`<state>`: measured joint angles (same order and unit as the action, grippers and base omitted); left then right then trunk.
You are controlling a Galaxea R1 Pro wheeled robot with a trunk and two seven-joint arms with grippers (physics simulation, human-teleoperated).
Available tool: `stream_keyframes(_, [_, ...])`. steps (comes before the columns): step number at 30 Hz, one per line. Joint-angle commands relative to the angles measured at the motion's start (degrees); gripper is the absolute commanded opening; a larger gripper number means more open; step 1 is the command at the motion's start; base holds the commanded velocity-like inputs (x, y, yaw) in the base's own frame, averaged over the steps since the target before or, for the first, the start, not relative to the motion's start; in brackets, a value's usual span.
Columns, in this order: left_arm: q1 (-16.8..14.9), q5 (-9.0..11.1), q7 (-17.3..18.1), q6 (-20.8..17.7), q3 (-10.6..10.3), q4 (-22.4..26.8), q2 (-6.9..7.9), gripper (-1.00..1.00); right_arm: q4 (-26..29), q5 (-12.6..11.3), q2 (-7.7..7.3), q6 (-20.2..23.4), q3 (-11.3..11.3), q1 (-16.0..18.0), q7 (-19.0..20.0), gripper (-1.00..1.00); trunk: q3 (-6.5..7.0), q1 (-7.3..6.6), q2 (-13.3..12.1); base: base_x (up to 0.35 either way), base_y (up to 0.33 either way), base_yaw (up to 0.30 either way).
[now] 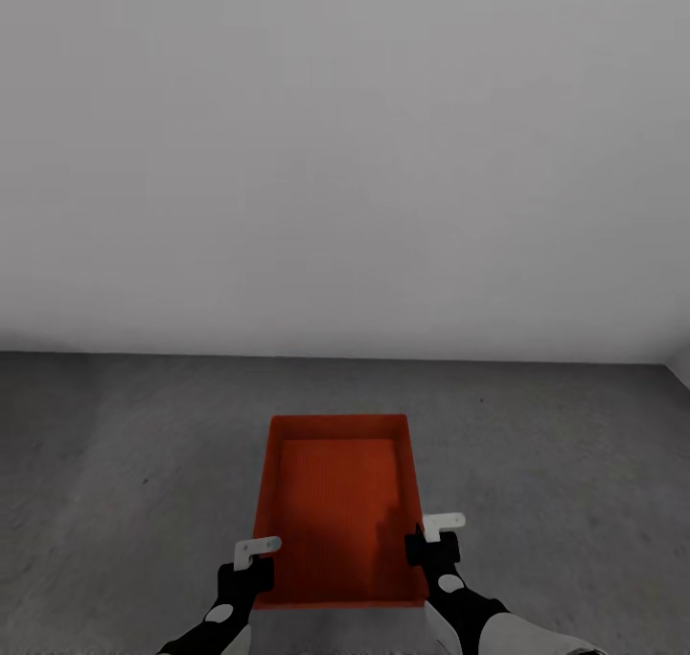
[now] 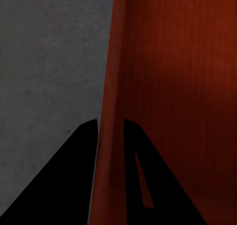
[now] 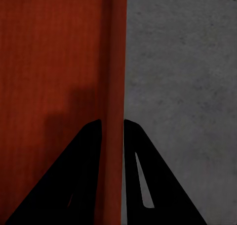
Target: Move the two storage containers from the living room to the garage. In the garage, place one container on the floor and stack the other container on top of it (either order is fine).
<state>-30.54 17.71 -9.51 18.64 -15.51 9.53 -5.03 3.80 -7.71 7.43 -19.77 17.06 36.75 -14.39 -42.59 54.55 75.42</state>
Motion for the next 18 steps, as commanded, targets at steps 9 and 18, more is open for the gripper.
stream_keyframes(9, [0.0,0.2,-1.7,2.2,0.3,0.1,0.02,-1.00,-0.2,-0.6,0.04,0.1,-2.7,0.0,1.7,-1.00,-0.87,0.00,0.0,0.000,0.000,0.000])
stream_keyframes(18, [0.0,0.5,-1.7,2.2,0.2,0.1,0.02,-1.00,-0.2,-0.6,0.04,0.1,-2.7,0.0,1.7,-1.00,-1.69,0.00,0.0,0.000,0.000,0.000])
